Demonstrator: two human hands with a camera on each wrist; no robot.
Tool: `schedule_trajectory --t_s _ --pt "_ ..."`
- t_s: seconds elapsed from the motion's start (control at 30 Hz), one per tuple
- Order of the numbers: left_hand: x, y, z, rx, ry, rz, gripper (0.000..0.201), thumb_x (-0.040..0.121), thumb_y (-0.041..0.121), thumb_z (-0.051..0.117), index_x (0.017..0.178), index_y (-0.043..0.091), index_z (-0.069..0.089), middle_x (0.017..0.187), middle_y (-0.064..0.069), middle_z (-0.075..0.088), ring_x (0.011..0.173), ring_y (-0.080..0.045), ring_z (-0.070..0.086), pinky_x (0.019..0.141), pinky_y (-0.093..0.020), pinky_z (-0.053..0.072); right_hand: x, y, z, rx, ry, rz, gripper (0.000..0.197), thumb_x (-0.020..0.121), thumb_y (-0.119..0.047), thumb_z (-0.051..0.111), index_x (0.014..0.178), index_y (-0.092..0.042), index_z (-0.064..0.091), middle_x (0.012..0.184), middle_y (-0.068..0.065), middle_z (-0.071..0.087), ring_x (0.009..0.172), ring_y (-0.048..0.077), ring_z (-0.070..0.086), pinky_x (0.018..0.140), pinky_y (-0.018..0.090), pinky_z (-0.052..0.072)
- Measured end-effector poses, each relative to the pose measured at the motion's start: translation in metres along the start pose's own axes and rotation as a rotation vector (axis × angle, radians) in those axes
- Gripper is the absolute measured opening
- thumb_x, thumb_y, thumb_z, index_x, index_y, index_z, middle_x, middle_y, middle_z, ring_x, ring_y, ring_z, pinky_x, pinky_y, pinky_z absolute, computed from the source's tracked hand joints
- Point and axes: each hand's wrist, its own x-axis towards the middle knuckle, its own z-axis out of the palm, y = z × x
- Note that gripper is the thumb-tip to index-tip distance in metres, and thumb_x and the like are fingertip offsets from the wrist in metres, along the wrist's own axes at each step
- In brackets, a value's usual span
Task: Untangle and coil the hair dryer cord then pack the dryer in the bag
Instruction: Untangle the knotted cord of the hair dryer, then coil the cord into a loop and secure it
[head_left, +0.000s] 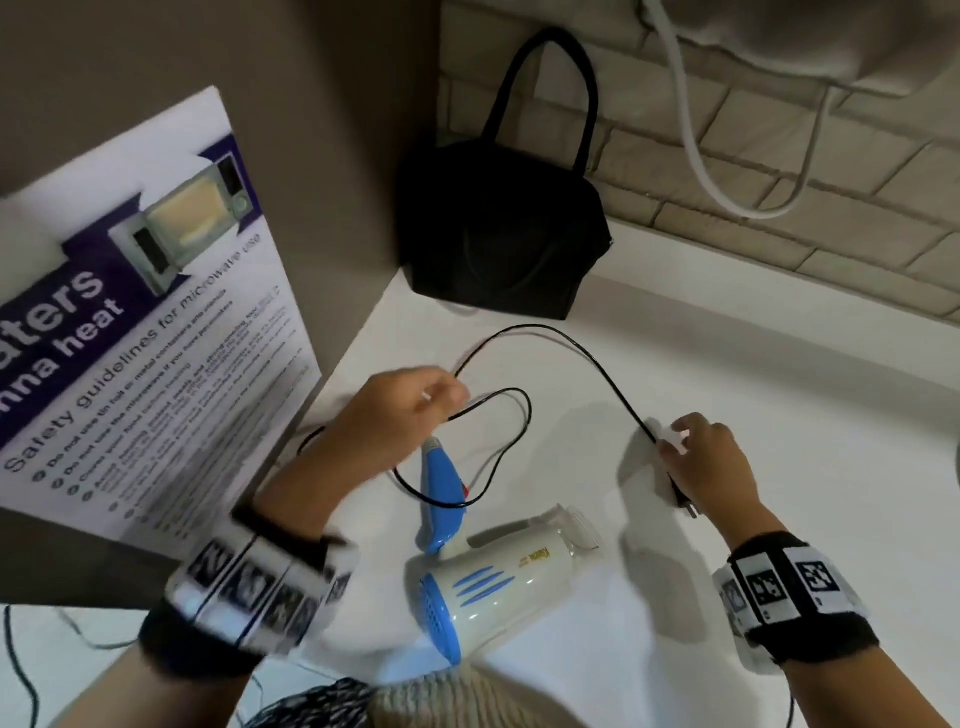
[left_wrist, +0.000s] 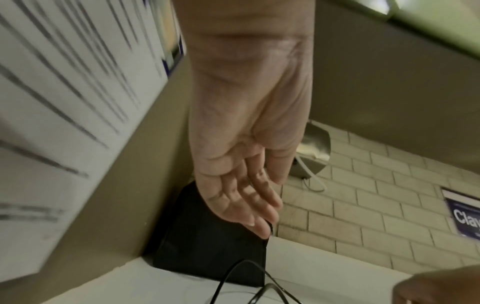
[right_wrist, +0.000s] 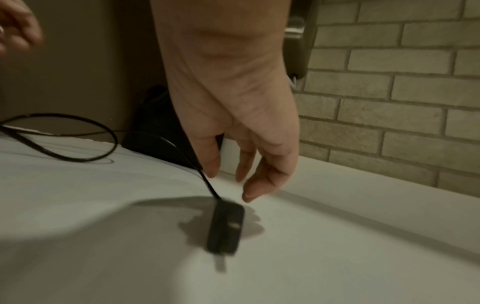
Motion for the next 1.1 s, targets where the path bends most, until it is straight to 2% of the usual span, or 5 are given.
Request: schedule_trajectory --t_s 0.17,0.5,0.73,0.9,1.1 --pt "-0.064 -0.033 0.002 0.044 -0.131 -0.181 0.025 0.095 0.026 0.049 0.079 0.023 0.068 0.077 0.01 0.072 0.069 -0.005 0.068 0.074 -0.023 0.053 -0.031 -0.045 -0.009 0.039 -0.007 -0.199 0.033 0.089 -0.026 0.06 0.119 -0.014 0.055 0.114 0.017 0.054 0.088 0.033 0.063 0.08 0.038 0.05" --pt "-0.065 -0.076 0.04 0.043 -0.194 -0.265 0.026 0.094 0.029 0.052 0.088 0.007 0.065 0.083 -0.006 0.072 0.075 -0.027 0.069 0.076 -0.043 0.056 -0.088 -0.199 0.017 -0.097 -0.293 -0.915 0.034 0.093 -0.031 0.049 0.126 -0.021 0.053 0.118 0.009 0.053 0.11 0.03 0.047 0.096 0.041 0.038" --pt "-0.05 -0.074 0.047 0.071 -0.169 -0.233 0.024 0.093 0.029 0.048 0.094 0.009 0.063 0.085 -0.005 0.071 0.072 -0.022 0.069 0.074 -0.042 0.056 -0.078 -0.231 0.048 -0.523 -0.406 -0.728 0.031 0.087 -0.02 0.046 0.118 -0.014 0.043 0.119 0.01 0.055 0.114 0.033 0.04 0.097 0.049 0.026" --pt "-0.036 -0.069 0.05 0.075 -0.144 -0.23 0.021 0.093 0.02 0.046 0.098 0.003 0.057 0.086 -0.014 0.071 0.078 -0.027 0.07 0.076 -0.043 0.055 -0.074 -0.234 0.06 -0.439 -0.419 -0.692 0.022 0.088 -0.022 0.041 0.108 -0.013 0.039 0.095 0.008 0.064 0.093 0.032 0.053 0.092 0.048 0.027" --pt "-0.023 -0.056 0.051 -0.123 0.017 -0.216 0.044 0.091 0.013 0.052 0.129 0.024 0.033 0.09 -0.013 0.066 0.078 -0.026 0.065 0.073 -0.039 0.054 -0.06 -0.23 0.048 -0.198 -0.529 -0.556 0.025 0.09 -0.028 0.046 0.11 -0.014 0.041 0.088 0.002 0.06 0.087 0.027 0.057 0.086 0.044 0.035"
